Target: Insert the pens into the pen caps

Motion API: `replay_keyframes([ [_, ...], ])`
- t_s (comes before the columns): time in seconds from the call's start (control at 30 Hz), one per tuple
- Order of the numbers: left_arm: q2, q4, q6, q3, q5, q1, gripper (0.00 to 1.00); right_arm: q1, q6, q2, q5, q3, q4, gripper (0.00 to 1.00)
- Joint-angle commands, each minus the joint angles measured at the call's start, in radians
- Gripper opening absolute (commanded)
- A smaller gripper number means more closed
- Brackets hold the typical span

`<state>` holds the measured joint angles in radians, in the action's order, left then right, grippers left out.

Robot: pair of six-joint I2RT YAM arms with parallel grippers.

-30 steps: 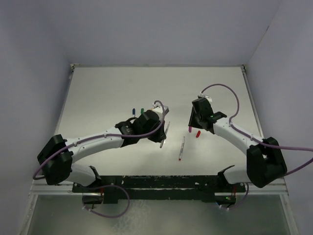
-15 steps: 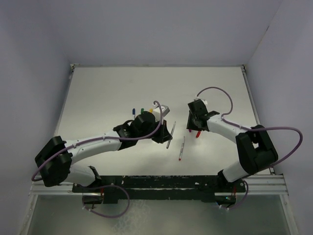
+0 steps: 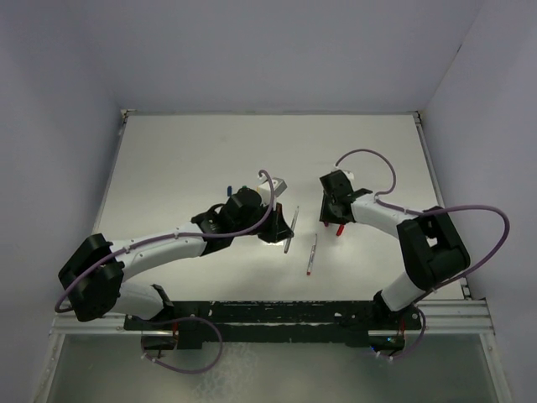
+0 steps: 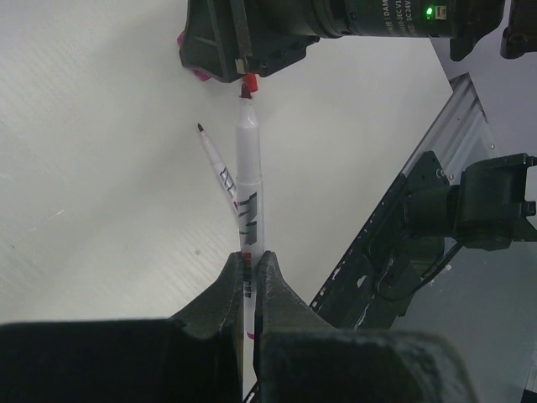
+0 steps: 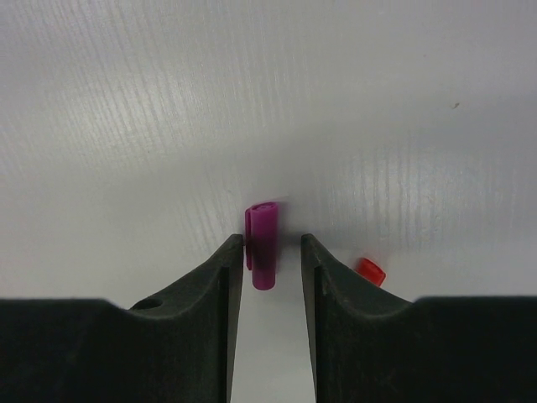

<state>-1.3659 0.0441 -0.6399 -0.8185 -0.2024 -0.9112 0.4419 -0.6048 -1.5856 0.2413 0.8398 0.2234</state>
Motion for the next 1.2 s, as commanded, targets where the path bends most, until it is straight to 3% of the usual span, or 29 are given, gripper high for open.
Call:
replay_keyframes([
  [0.0, 0.036, 0.052, -0.014, 0.004, -0.027, 0.012, 0.0, -0.008, 0.021, -0.016, 0.02, 0.045, -0.017, 0.37],
  [0.23, 0.035, 0.042, -0.017, 0.005, -0.035, 0.022, 0.0, -0.008, 0.017, -0.035, 0.003, 0.041, -0.018, 0.35],
  [0.37, 0.034, 0.042, -0.019, 0.007, -0.035, 0.027, 0.0, -0.008, 0.012, -0.041, -0.013, 0.027, -0.014, 0.29],
  [0.5, 0.032, 0.041, -0.024, 0.008, -0.035, 0.029, 0.0, -0.008, 0.03, -0.062, -0.035, 0.016, -0.01, 0.0],
  [0.8, 0.009, -0.009, -0.003, -0.027, -0.01, 0.033, 0.0, -0.008, 0.067, -0.033, -0.11, 0.027, -0.025, 0.0],
  [1.17, -0.032, 0.126, 0.062, -0.09, -0.069, 0.032, 0.0, -0.008, 0.145, 0.364, -0.16, 0.055, -0.15, 0.0],
])
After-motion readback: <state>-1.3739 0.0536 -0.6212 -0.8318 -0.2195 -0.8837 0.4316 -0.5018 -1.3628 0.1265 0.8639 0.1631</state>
